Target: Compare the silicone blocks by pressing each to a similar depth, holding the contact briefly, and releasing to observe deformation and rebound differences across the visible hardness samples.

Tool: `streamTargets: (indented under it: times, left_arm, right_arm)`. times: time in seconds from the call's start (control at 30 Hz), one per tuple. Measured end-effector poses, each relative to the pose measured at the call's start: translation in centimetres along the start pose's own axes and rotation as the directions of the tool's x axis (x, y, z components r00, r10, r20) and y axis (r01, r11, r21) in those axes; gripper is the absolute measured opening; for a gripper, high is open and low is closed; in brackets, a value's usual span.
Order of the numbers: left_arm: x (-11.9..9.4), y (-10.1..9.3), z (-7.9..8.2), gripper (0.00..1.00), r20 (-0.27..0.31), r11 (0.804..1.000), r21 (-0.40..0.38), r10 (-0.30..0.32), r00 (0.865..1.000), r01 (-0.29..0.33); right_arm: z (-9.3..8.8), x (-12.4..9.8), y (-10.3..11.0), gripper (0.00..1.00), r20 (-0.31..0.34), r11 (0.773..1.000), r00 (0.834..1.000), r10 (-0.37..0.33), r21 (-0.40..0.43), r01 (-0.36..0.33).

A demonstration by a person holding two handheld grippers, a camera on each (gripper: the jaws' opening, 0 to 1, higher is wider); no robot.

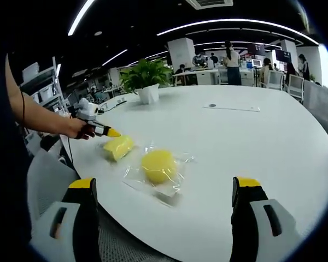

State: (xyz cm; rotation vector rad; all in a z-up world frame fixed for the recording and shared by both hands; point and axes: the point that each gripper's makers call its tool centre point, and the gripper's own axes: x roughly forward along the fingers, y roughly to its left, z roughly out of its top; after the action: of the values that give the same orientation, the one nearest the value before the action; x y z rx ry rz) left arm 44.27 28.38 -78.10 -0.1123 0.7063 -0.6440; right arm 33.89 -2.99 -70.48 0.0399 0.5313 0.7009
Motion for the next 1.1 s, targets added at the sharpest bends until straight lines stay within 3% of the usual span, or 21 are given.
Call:
streamTargets:
  times: [0.23,0.3,0.37,0.63,0.7,0.73,0.9,1.0,1.1]
  left_arm:
    - [0.1,0.6,-0.3,0.01,0.004,0.999,0.033,0.03,1.0,-0.03]
    - [0.0,1.3,-0.3,0.04,0.023,0.999,-0.022,0.049,0.999,-0.049]
    - [-0.3,1.6,-0.4,0.07,0.029,0.998,-0.013,0.07,0.997,-0.069]
    - [-0.7,1.9,-0.3,0.12,0.047,0.992,-0.105,0.074,0.996,-0.069]
    - [-0.9,2.5,-0.1,0.24,0.068,0.981,-0.166,0.11,0.992,-0.098]
    - [-1.2,2.3,0.3,0.31,0.086,0.973,-0.221,0.089,0.992,-0.068]
    - [-3.5,2.9,2.8,0.6,0.217,0.967,-0.252,0.097,0.971,-0.04]
    - [-5.0,3.2,3.5,0.76,0.234,0.967,-0.248,0.118,0.965,-0.058]
    - [-6.6,2.9,4.3,0.78,0.267,0.975,-0.216,0.111,0.957,-0.053]
  right_arm:
    - [-0.1,0.0,0.0,0.96,0.001,1.0,1.0,-0.003,0.006,0.003]
    - [-0.1,0.0,-0.1,0.96,0.004,1.0,1.0,-0.003,0.01,0.003]
    - [-0.2,0.0,0.0,0.96,0.005,1.0,1.0,-0.003,0.021,0.003]
    - [-0.2,-0.4,-0.2,0.96,0.017,0.999,1.0,-0.005,0.034,0.005]
    - [-0.1,-0.4,-0.3,0.96,0.02,0.999,1.0,-0.005,0.034,0.004]
    - [0.0,-0.4,-0.2,0.96,0.02,0.999,1.0,-0.005,0.033,0.004]
    - [0.1,-0.5,-0.6,0.96,0.016,1.0,1.0,-0.009,0.014,0.009]
    - [0.1,-0.4,-0.6,0.96,0.019,1.0,1.0,-0.002,0.021,0.001]
    - [0.2,-0.3,-0.6,0.96,0.015,1.0,1.0,0.0,0.013,0.0]
